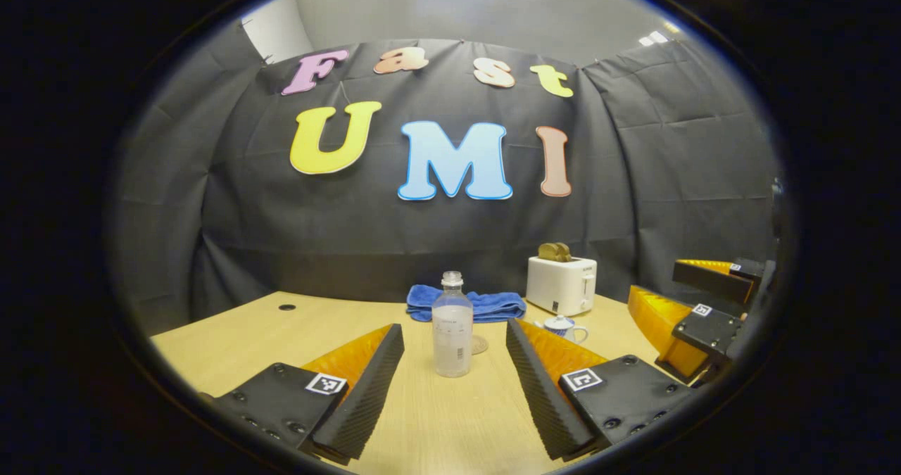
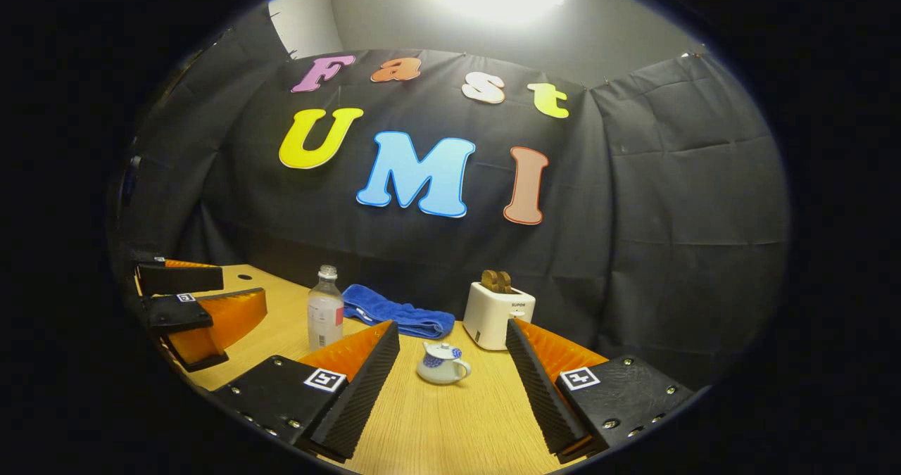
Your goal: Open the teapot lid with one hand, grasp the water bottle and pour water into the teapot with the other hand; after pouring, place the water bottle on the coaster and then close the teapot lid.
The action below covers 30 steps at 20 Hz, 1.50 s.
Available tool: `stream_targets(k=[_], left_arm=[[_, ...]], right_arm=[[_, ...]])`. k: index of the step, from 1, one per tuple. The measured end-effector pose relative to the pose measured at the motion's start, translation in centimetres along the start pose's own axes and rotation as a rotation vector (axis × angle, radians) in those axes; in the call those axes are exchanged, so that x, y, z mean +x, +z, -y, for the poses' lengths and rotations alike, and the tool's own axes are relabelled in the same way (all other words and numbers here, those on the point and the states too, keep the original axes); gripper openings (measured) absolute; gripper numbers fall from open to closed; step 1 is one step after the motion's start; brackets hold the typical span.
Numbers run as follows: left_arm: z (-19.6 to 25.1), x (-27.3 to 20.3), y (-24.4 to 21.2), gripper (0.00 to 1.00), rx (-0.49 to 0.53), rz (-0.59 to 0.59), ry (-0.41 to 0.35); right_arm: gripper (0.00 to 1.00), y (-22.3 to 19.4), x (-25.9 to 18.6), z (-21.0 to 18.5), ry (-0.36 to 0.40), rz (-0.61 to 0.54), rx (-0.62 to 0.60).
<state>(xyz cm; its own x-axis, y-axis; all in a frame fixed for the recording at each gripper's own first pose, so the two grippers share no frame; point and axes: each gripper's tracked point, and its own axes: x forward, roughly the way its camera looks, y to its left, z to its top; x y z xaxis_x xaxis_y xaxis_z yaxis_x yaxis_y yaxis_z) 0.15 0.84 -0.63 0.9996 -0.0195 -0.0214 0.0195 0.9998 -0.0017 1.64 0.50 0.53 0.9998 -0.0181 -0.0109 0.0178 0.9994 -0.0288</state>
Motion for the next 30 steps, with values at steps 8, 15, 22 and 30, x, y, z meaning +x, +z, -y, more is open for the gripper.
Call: stream_targets(k=[8,15,22,30], left_arm=[[-0.8,3.9,-0.1,0.99,0.036,-0.026,-0.027],[0.0,8.3,-0.6,0.99,0.018,-0.022,-0.095],[-0.9,12.6,0.8,0.99,0.049,0.013,-0.108],[-1.1,15.0,-0.8,0.99,-0.018,0.014,-0.119]], right_arm=[[0.95,0.7,4.9,-2.2,0.075,-0.059,0.081],[0.94,-1.0,10.7,-0.3,0.016,-0.115,0.159],[0.94,-2.8,16.5,0.2,-0.027,-0.112,0.206],[0.78,-11.4,19.8,-1.6,-0.015,-0.295,0.249]])
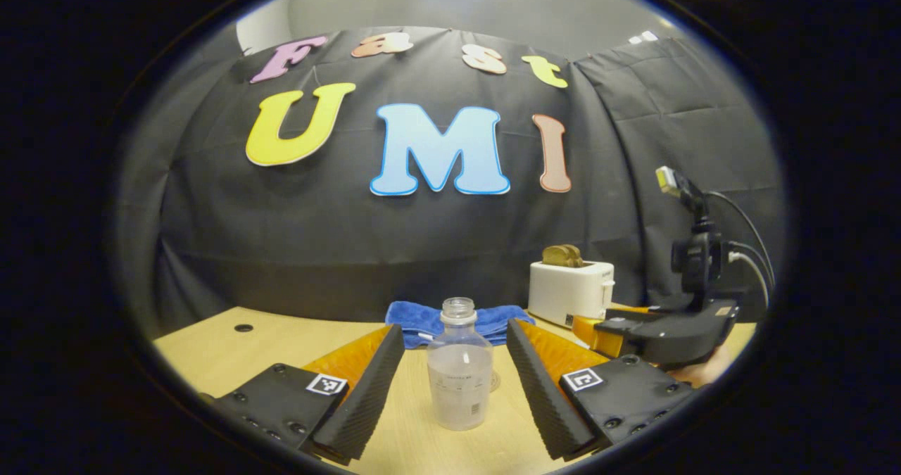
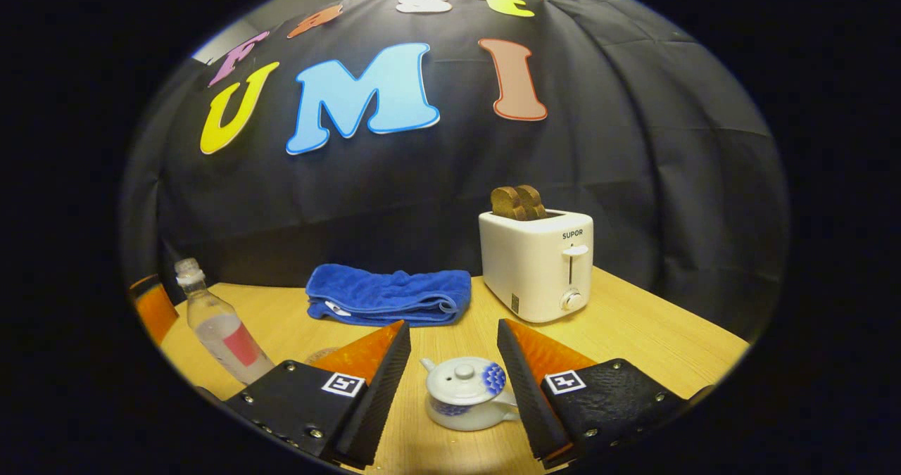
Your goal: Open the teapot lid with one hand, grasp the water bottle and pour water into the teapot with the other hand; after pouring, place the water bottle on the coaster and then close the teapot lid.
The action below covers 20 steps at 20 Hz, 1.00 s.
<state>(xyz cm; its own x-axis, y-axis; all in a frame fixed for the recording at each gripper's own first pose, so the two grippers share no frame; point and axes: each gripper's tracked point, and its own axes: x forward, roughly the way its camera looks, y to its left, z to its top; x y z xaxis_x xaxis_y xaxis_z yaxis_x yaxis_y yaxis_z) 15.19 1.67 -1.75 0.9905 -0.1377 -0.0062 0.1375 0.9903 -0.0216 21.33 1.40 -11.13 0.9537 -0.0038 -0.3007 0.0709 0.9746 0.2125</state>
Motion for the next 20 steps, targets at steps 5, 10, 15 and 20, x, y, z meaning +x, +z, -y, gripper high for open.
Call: stream_targets(k=[5,10,15,20], left_arm=[[-0.5,-0.3,-1.1,0.99,-0.03,-0.022,-0.002],[-0.8,0.0,-2.0,0.99,-0.022,-0.047,0.003],[-0.6,-0.1,-2.4,0.99,-0.014,-0.058,-0.002],[-0.4,-0.1,-2.7,0.99,-0.009,-0.067,-0.005]], right_arm=[[0.63,-1.6,0.9,0.8,-0.018,-0.036,-0.006],[0.54,-1.8,0.9,0.7,-0.012,-0.038,-0.012],[0.29,-1.7,0.7,0.8,-0.021,-0.029,-0.039],[0.29,-1.5,0.6,0.7,-0.024,-0.02,-0.125]])
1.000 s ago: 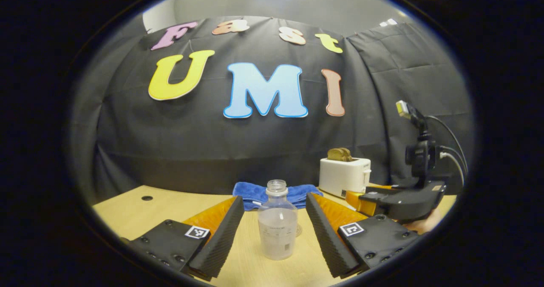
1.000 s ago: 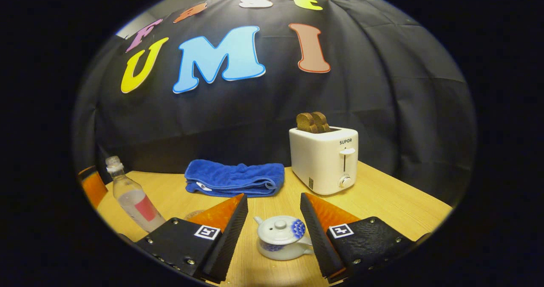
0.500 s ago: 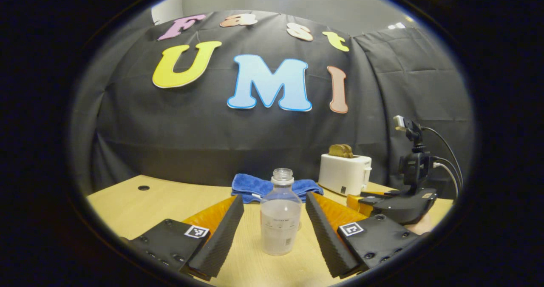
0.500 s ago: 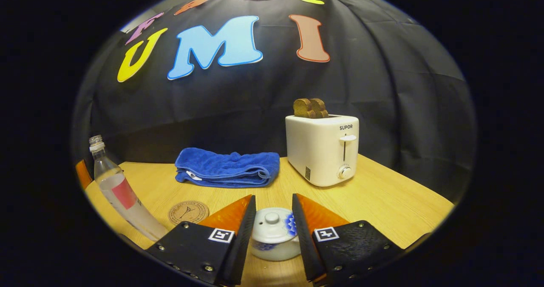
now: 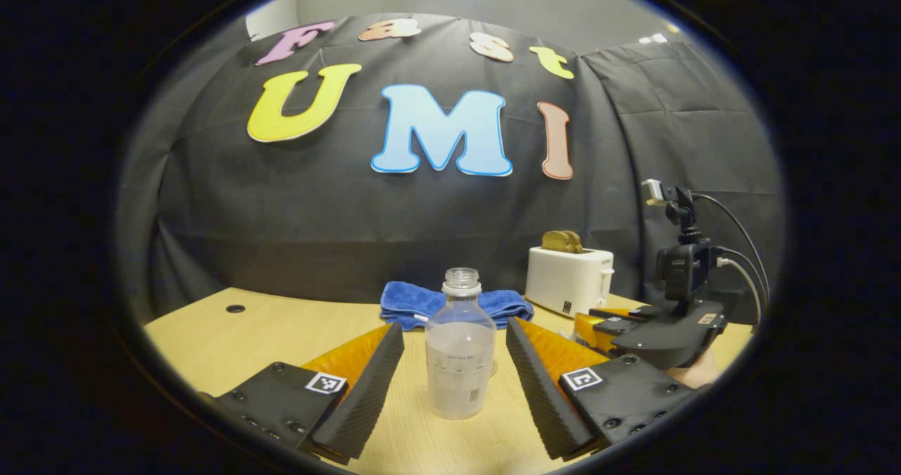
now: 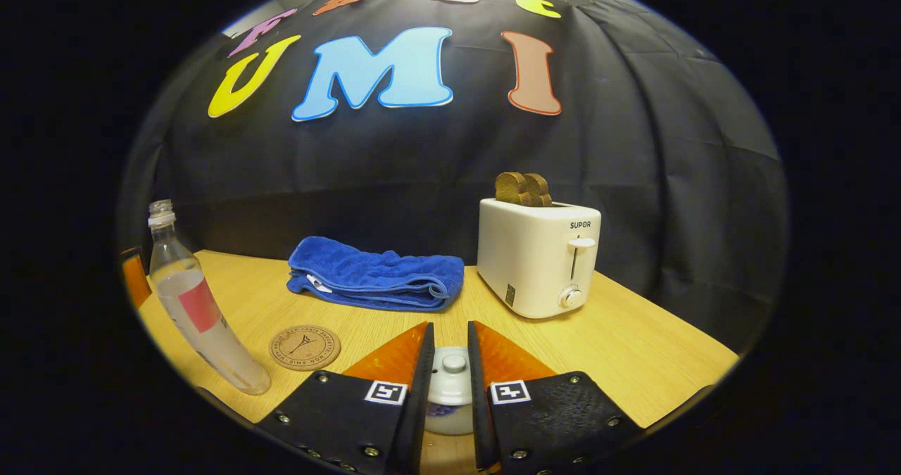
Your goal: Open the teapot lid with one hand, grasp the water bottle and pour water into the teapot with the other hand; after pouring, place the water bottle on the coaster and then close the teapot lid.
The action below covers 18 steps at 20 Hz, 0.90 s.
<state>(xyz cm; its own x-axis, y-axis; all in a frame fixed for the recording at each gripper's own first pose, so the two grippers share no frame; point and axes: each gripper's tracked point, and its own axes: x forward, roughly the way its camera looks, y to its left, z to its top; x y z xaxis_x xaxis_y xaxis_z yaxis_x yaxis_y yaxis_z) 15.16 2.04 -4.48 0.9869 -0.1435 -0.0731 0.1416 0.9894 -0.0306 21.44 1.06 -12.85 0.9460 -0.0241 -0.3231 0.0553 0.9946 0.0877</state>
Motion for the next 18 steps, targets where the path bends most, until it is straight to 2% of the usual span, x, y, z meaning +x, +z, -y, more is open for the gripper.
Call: stream_targets(k=[5,9,13,14,15,18], left_arm=[[-0.3,0.0,0.0,0.99,0.004,0.005,0.008],[-0.3,0.1,-0.1,0.99,0.005,0.005,0.007],[0.1,0.2,-0.5,0.99,0.021,-0.004,0.003],[0.2,0.2,-0.7,0.99,0.024,-0.007,0.001],[0.3,0.2,-0.8,0.99,0.027,-0.008,-0.001],[0.2,0.3,-0.6,0.99,0.027,-0.004,0.001]], right_arm=[[0.29,-0.1,-0.2,0.1,0.011,-0.008,-0.012],[0.29,0.0,0.1,0.2,0.033,-0.019,0.051],[0.29,0.2,0.0,-0.1,0.01,-0.005,0.015],[0.29,1.2,-2.3,0.2,-0.013,-0.006,0.032],[0.15,0.4,0.7,0.9,-0.018,-0.01,0.038],[0.13,0.3,0.6,0.6,0.016,-0.019,0.085]])
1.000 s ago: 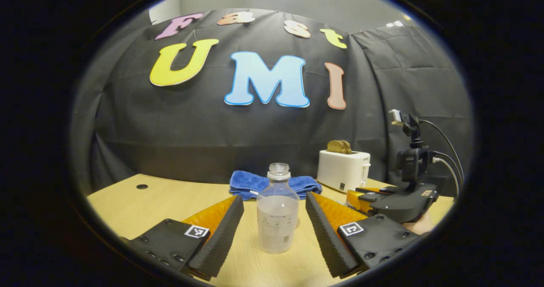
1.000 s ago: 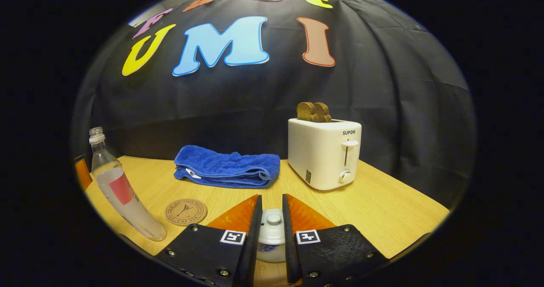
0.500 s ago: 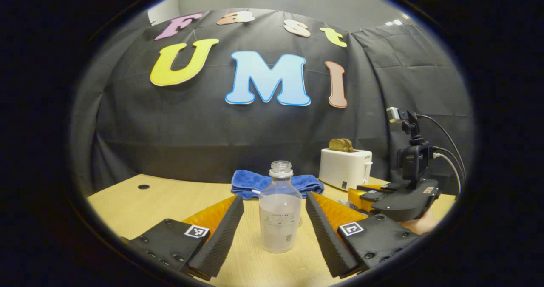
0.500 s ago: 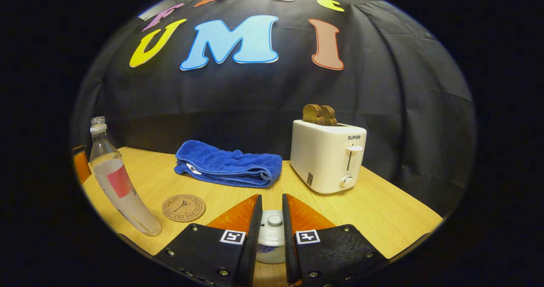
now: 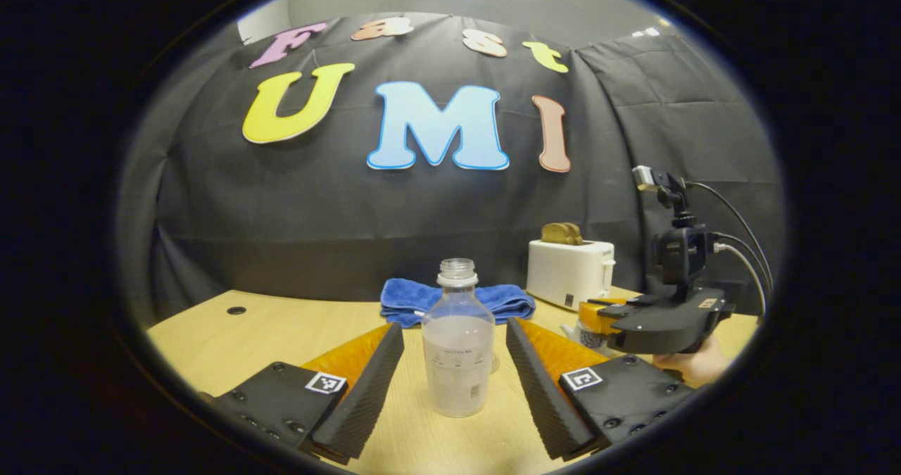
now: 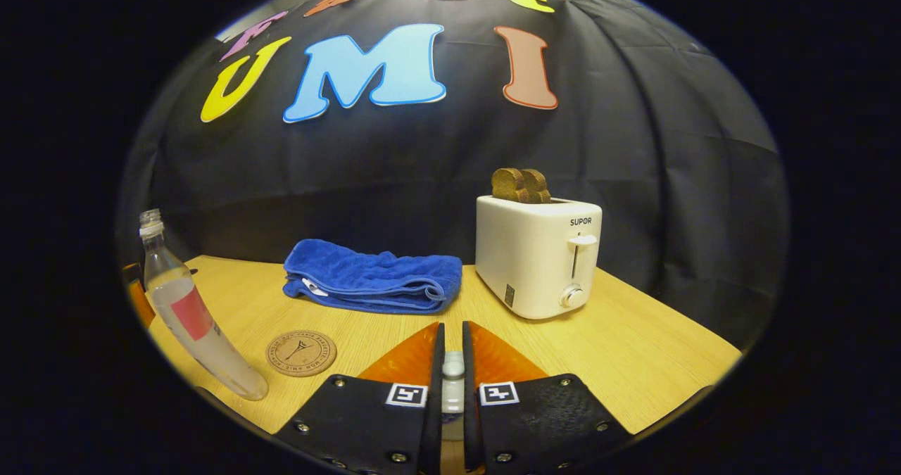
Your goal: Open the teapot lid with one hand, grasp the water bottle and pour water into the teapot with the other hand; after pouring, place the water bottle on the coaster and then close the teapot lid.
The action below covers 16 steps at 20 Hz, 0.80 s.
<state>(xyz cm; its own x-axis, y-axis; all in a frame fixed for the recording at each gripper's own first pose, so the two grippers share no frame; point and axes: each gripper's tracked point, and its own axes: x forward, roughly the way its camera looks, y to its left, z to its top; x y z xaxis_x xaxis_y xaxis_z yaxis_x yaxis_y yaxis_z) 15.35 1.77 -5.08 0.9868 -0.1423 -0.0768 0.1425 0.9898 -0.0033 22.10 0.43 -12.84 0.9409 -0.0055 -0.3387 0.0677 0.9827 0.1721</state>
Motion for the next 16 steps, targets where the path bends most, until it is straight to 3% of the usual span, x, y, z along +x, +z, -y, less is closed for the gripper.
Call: stream_targets(k=[3,4,16], left_arm=[[-0.3,0.0,-0.3,0.99,0.003,-0.003,0.006],[-0.4,0.1,-0.3,0.99,0.001,-0.001,0.006],[0.6,1.5,-2.5,0.99,-0.008,-0.041,-0.013]], right_arm=[[0.13,-0.3,0.0,-0.3,0.036,0.005,0.025],[0.06,0.0,0.0,-0.2,0.04,0.008,0.023],[0.06,3.9,-1.4,0.5,0.033,0.113,0.014]])
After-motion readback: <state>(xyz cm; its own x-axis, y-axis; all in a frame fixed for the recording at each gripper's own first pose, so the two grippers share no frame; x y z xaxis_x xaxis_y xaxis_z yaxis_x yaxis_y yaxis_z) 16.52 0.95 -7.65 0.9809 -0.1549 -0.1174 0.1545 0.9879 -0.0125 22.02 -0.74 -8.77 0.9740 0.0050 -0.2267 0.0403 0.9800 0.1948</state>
